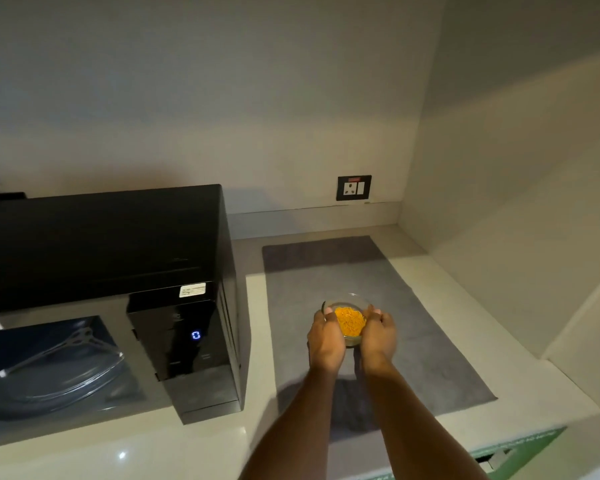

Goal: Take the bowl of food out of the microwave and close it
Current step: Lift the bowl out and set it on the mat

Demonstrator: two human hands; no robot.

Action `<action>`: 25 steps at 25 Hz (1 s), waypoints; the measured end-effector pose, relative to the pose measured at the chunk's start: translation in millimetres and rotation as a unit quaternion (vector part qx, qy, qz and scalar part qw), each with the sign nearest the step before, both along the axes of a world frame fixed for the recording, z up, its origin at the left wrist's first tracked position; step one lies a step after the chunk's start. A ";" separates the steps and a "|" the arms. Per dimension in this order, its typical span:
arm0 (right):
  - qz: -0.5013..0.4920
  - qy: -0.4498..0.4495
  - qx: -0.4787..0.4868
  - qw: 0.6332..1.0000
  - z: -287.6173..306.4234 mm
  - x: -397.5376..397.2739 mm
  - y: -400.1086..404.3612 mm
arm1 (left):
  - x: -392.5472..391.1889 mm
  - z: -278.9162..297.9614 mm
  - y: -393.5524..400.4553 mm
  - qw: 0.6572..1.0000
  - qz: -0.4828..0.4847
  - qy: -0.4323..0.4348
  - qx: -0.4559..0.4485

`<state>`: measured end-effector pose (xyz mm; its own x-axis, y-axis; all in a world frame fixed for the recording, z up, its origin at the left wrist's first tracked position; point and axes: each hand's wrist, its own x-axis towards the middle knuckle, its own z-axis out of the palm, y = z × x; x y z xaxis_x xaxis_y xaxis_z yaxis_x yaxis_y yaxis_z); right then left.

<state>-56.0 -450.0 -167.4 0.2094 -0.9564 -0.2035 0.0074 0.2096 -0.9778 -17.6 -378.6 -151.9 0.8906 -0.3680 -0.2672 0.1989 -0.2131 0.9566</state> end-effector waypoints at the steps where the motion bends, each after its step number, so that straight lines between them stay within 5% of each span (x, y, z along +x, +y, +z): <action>1: 0.008 -0.013 0.008 1.000 -4.7 5.8 -10.4 | 8.3 -5.0 -10.2 1.000 -0.007 0.008 -0.002; 7: 0.056 -0.069 0.018 0.996 -16.0 25.5 -56.5 | 49.1 -23.6 -50.7 0.997 -0.053 0.053 -0.019; 18: 0.141 -0.001 -0.038 0.989 -18.9 15.8 -60.3 | 36.6 -19.1 -35.9 0.998 -0.056 0.021 0.008; 25: 0.138 0.132 -0.253 0.948 -1.8 -47.5 11.3 | -22.2 9.7 51.7 0.965 -0.149 -0.178 0.124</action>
